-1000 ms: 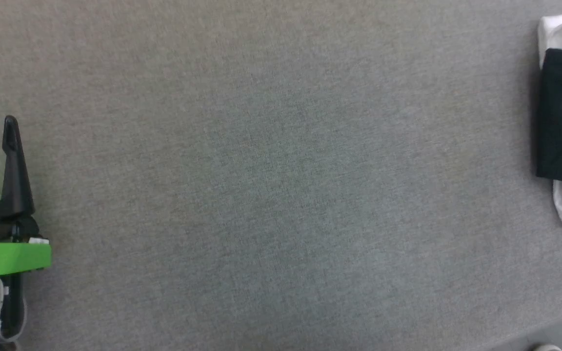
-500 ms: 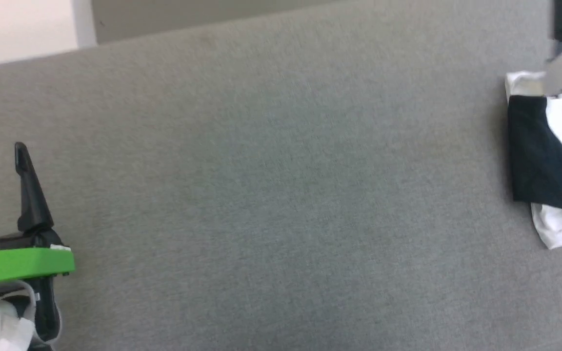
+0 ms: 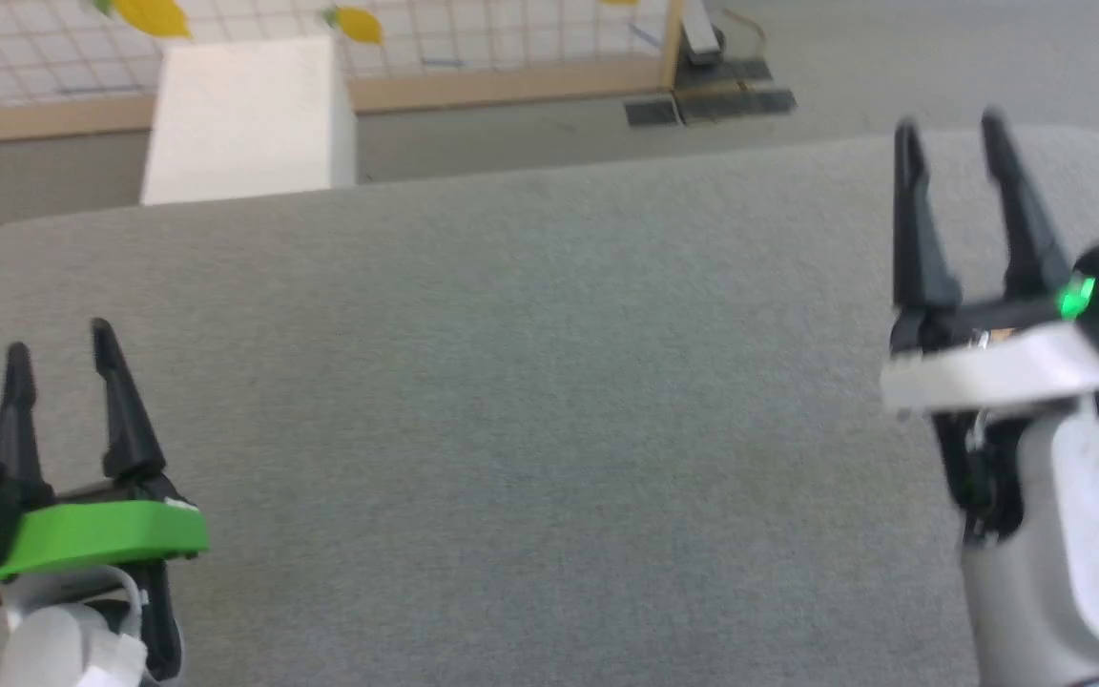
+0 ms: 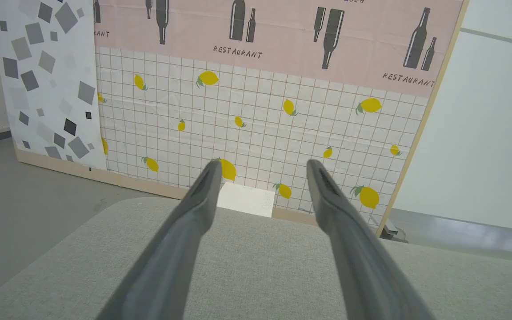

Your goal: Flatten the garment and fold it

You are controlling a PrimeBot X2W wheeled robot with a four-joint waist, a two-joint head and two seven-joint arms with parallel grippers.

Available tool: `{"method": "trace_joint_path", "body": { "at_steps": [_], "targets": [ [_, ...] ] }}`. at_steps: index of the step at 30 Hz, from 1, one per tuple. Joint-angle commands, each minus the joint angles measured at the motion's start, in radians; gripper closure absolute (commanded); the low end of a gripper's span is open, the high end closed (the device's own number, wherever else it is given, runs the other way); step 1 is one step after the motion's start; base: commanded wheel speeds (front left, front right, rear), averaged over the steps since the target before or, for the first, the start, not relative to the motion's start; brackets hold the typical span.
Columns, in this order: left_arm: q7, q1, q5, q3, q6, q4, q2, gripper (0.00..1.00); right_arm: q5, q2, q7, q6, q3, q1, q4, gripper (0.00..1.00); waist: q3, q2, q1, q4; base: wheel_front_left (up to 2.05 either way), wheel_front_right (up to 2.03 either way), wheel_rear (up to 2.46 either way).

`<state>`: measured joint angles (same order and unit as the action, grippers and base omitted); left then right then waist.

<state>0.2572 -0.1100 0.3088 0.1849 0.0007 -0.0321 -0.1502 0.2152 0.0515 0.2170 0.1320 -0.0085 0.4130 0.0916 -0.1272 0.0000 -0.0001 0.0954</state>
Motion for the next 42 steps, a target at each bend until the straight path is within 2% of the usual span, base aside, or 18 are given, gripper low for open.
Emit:
{"method": "trace_joint_path", "body": {
  "at_steps": [1,6,11,17,39,40,42],
  "targets": [
    [0.004,0.014,-0.022,-0.005,0.0,0.01,0.009,0.0,0.022,-0.001,0.016,-0.001,0.011,-0.048,0.003,0.0,0.078,0.0,0.0001,-0.074,0.0,0.0,0.0],
    [0.004,0.035,-0.052,-0.038,-0.009,0.048,0.023,0.0,0.068,-0.001,0.038,-0.001,0.03,-0.163,0.048,0.0,0.103,0.0,0.0001,-0.083,0.0,0.0,0.0],
    [0.004,0.06,-0.091,-0.096,-0.026,0.104,0.027,0.0,0.034,-0.001,0.043,-0.001,0.041,-0.247,0.075,0.0,0.117,0.0,0.0001,-0.082,0.0,0.0,0.0],
    [0.004,0.084,-0.117,-0.132,-0.025,0.162,0.036,0.0,0.024,-0.001,0.044,-0.001,0.007,-0.321,0.097,0.0,0.119,0.0,0.0001,-0.075,0.0,0.0,0.0],
    [0.005,0.074,-0.114,-0.139,-0.014,0.254,0.058,0.0,0.03,-0.001,0.045,-0.001,0.008,-0.338,0.162,0.0,0.096,0.0,0.0001,-0.076,0.0,0.0,0.0],
    [0.005,0.074,-0.115,-0.14,-0.014,0.255,0.058,1.0,0.03,-0.001,0.045,-0.001,0.009,-0.338,0.162,1.0,0.096,0.0,0.0001,-0.076,0.0,0.0,0.0],
    [0.0,0.083,-0.105,-0.138,-0.018,0.253,0.056,1.0,0.027,-0.001,0.039,0.0,0.008,-0.337,0.16,1.0,0.096,0.0,0.0001,-0.076,0.0,0.0,0.0]
  ]
}}
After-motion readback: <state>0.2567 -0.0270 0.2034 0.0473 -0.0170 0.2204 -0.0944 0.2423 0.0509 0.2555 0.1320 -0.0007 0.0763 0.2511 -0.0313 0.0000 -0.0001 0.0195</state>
